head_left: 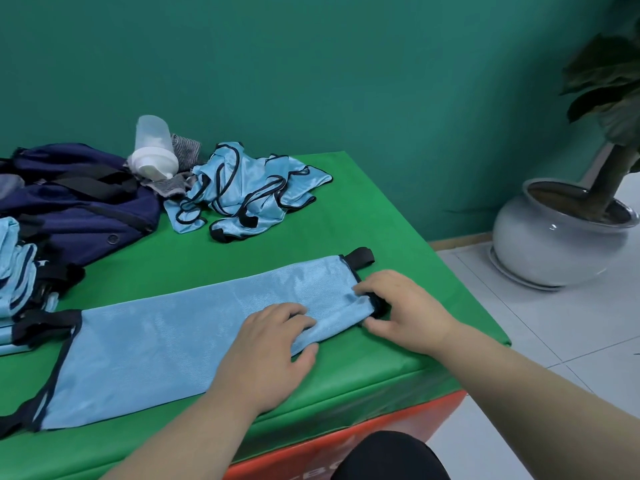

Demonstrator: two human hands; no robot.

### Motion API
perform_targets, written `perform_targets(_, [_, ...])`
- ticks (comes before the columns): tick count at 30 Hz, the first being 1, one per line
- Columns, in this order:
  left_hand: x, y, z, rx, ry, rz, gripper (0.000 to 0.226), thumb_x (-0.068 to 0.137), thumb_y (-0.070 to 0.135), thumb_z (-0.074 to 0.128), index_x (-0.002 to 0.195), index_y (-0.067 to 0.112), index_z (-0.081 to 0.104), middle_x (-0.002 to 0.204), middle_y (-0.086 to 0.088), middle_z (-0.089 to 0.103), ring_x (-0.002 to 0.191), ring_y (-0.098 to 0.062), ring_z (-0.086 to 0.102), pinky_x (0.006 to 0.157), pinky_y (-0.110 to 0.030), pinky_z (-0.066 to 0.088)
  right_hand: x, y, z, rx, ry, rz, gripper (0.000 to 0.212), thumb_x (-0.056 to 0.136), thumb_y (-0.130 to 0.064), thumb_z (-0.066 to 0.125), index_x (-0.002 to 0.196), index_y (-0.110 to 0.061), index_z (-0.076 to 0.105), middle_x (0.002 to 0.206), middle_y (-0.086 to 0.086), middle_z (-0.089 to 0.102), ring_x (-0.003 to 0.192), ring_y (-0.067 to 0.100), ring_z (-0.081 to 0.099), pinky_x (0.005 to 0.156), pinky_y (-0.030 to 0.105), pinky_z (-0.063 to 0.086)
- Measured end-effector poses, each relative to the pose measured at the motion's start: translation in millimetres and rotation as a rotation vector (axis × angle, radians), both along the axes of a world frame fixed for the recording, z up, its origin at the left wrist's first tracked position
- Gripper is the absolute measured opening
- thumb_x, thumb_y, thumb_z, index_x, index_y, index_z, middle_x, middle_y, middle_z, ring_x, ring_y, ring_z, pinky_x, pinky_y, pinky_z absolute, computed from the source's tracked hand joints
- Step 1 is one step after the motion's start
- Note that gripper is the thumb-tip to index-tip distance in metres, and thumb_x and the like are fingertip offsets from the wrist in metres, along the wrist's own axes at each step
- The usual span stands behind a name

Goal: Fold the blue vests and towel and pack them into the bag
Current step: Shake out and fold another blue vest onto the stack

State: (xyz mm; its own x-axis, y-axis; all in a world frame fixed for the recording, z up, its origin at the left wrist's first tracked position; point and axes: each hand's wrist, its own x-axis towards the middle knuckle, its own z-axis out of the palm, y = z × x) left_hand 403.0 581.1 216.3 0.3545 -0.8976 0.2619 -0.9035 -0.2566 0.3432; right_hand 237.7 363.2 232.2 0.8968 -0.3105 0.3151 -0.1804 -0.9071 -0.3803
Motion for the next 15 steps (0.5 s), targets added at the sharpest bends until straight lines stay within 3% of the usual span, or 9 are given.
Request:
perform_targets(2, [0.6,0.4,-0.6,0.007,-0.001,0.002,0.049,0.087,0.058,0.037,0.124,0.038,0.061,0.131,0.024,0.048,0.126,0.0,0.04,0.11,-0.023,0.025,1.5,-1.4,-1.1,0.027,0.001,-0.011,0.048,0.079,-0.033,0.07,0.125,-0.021,0.064,0.111,-0.007,0.064,0.109,0.012,0.056,0.098,0.033,0.047])
perform_targets(8, [-0.4,0.0,0.9,0.008,0.002,-0.001,0.046,0.087,0.055,0.039,0.123,0.037,0.062,0.13,0.024,0.049,0.125,0.0,0.04,0.108,-0.021,0.024,-0.1,-4.4,-5.4,0.069,-0.049,-0.072,0.044,0.08,-0.006,0.068,0.12,-0.024,0.068,0.105,-0.013,0.063,0.105,0.005,0.053,0.098,0.029,0.046])
perform_targets(15, [-1.0,0.6,2.4,0.033,0.014,-0.006,0.043,0.09,0.053,0.042,0.126,0.037,0.06,0.133,0.024,0.047,0.126,0.001,0.038,0.108,-0.019,0.02,-2.0,-0.4,-3.9,0.098,-0.062,-0.084,0.045,0.077,-0.007,0.063,0.116,-0.026,0.068,0.105,-0.015,0.064,0.106,0.003,0.055,0.096,0.028,0.047])
